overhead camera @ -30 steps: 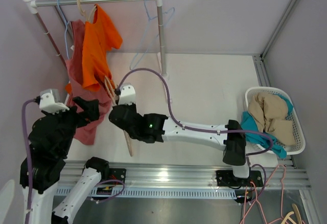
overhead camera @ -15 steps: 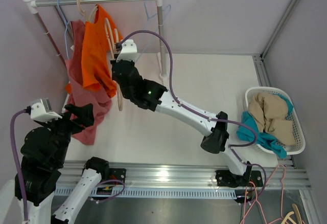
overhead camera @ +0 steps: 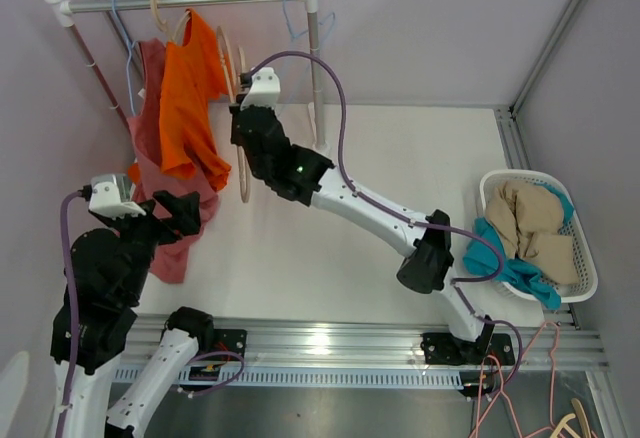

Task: Remove the t-shirt from the hanger

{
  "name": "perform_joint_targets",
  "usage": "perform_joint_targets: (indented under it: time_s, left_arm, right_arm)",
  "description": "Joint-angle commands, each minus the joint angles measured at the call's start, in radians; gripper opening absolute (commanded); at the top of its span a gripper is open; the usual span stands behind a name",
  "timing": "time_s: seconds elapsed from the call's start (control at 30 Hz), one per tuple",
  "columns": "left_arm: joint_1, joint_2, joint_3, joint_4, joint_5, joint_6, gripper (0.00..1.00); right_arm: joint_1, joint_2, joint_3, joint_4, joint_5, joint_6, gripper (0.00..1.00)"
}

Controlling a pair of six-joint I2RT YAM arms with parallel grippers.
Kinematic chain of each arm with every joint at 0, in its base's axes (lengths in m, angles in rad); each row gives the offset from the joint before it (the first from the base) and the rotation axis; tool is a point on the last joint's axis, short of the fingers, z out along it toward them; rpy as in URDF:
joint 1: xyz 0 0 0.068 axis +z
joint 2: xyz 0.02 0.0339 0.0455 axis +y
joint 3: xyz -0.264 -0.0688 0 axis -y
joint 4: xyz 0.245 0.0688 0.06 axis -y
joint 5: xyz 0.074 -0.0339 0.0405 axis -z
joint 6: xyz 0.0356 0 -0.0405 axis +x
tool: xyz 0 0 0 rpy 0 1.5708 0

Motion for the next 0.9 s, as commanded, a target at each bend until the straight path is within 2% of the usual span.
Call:
perform_joint_targets:
  time_s: [0.0,0.13,0.23,0.3,0.4,0.43,0.47,0.5,0.57,0.67,0.7,0.77,0.8,0.83,0.87]
  left_arm:
    - [0.003,0.006,0.004,0.113,0.088,0.078,0.99]
    - [0.001,-0.026,0.002,0.18,0.258,0.148,0.99]
    - [0.0,-0.029,0.03,0.23,0.455,0.176,0.99]
    - [-0.002,-0.029,0.054,0.277,0.584,0.168,0.99]
    - [-0.002,-0.04,0.071,0.355,0.712,0.161,0.99]
    - [-0.002,-0.04,0.082,0.372,0.737,0.158,1.0]
    - [-0.002,-0.037,0.088,0.387,0.763,0.156,1.0]
    - [-0.002,-0.023,0.096,0.407,0.808,0.153,1.0]
    - [-0.002,-0.003,0.133,0.42,0.849,0.15,1.0]
    - [-0.003,0.033,0.137,0.469,0.883,0.145,0.99]
    - [-0.005,0.044,0.14,0.481,0.889,0.148,0.99]
    - [-0.018,0.08,0.13,0.533,0.909,0.167,0.99]
    - [-0.028,0.089,0.12,0.561,0.92,0.199,0.99]
    - [-0.055,0.101,0.102,0.587,0.932,0.22,1.0]
    - [-0.074,0.13,0.1,0.625,0.928,0.246,1.0]
  right_arm:
    - [0.069,-0.15,-0.069,0.019,0.024,0.071,0.0]
    - [0.139,-0.247,-0.164,0.069,0.129,0.047,0.0]
    - [0.208,-0.323,-0.19,0.095,0.183,-0.03,0.0]
    - [0.252,-0.362,-0.224,0.156,0.292,-0.094,0.0]
    - [0.336,-0.422,-0.262,0.337,0.525,-0.274,0.0]
    - [0.35,-0.428,-0.265,0.459,0.589,-0.338,0.0]
    - [0.358,-0.436,-0.264,0.509,0.645,-0.44,0.0]
    - [0.355,-0.437,-0.262,0.558,0.727,-0.487,0.0]
    - [0.341,-0.442,-0.252,0.66,0.8,-0.561,0.0]
    - [0.309,-0.454,-0.236,0.617,0.889,-0.512,0.0]
    - [0.292,-0.469,-0.229,0.567,0.913,-0.397,0.0]
    - [0.278,-0.482,-0.185,0.348,0.947,-0.244,0.0]
    - [0.261,-0.488,-0.169,0.271,0.969,-0.081,0.0]
    - [0.25,-0.491,-0.155,0.222,0.976,-0.054,0.0]
    - [0.24,-0.492,-0.152,0.242,0.995,-0.067,0.0]
